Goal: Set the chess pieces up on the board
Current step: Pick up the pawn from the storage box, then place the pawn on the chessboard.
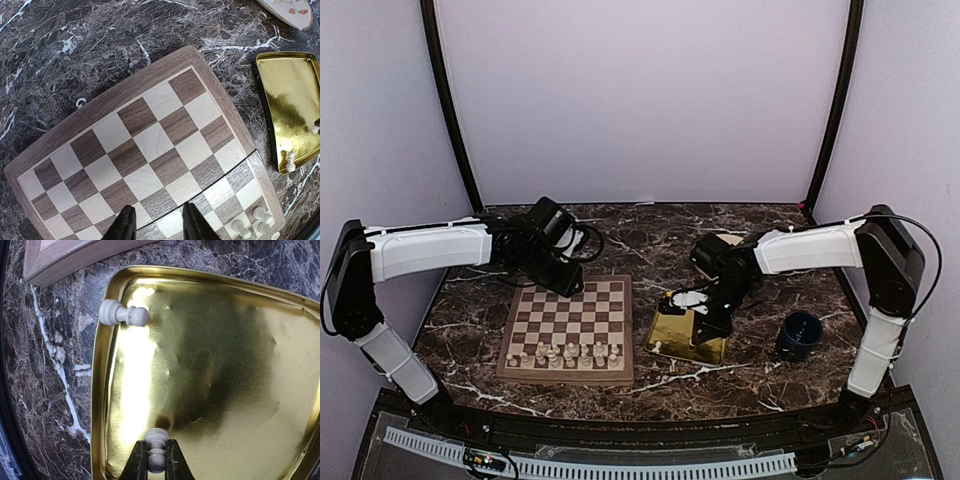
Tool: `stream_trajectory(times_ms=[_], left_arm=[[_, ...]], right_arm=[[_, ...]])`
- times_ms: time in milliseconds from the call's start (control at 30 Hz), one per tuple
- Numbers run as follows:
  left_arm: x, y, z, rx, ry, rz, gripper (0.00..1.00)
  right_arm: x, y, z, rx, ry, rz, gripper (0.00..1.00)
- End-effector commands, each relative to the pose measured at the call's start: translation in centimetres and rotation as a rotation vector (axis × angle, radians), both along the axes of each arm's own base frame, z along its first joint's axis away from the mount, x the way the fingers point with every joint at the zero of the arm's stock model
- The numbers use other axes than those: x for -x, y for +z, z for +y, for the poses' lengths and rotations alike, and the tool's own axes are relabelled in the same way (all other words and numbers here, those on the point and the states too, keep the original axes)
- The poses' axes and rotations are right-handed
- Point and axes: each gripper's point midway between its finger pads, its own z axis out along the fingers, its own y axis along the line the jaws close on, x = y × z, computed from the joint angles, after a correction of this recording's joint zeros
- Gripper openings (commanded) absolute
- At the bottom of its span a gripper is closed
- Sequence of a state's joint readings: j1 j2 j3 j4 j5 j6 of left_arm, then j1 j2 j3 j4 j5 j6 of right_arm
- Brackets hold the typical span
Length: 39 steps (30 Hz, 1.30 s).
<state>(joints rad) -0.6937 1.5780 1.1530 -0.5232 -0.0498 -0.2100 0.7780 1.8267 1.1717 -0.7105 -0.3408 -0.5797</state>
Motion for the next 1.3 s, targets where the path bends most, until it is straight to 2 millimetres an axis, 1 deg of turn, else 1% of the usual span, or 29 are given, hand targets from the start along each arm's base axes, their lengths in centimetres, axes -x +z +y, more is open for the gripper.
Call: stream_trajectory(times_ms=[0, 33, 133, 267, 367, 567, 700, 800, 1033, 1133, 1267], left_arm=[[0.6, -0.1, 0.0, 0.022, -0.005, 0.022, 0.34], [0.7, -0.1, 0.0, 0.025, -0.006, 0.024, 0.34], [0.8, 0.1, 0.1, 0.027, -0.004, 0.022, 0.34], [0.8, 0.5, 0.5, 0.021, 0.007, 0.004, 0.34], [0.8, 1.0, 0.9, 0.018, 0.017, -0.014, 0.34], [1.6, 1.5, 1.7, 0.047, 0.051, -0.022, 0.34], [2.3, 1.2, 2.5, 0.046, 0.065, -0.030, 0.35], [2.6, 1.0, 3.0, 0.038, 0.075, -0.026, 0.35], [3.2, 1.1, 4.0, 0.031, 0.097, -0.037, 0.35], [3.3, 1.2, 4.4, 0.027, 0.113, -0.046, 0.35], [3.5, 1.1, 4.8, 0.028, 0.123, -0.046, 0.35]], right_arm=[[0.4, 0.7, 0.6, -0.044, -0.003, 0.084, 0.04], [0.5, 0.9, 0.7, -0.057, -0.005, 0.105, 0.04], [0.0, 1.6, 0.8, -0.076, -0.015, 0.110, 0.04], [-1.3, 3.1, 1.6, -0.092, -0.018, 0.068, 0.05], [-2.7, 4.4, 2.7, -0.104, -0.022, 0.037, 0.05], [-4.4, 5.4, 5.0, -0.076, -0.008, -0.031, 0.05], [-4.9, 5.5, 7.3, -0.053, 0.018, -0.049, 0.05], [-4.8, 5.6, 9.4, -0.048, 0.047, -0.052, 0.06], [-3.8, 4.8, 13.7, -0.048, 0.124, -0.046, 0.06], [-3.0, 4.6, 15.3, -0.055, 0.153, -0.037, 0.06], [-2.0, 3.4, 16.8, -0.045, 0.187, -0.027, 0.07]])
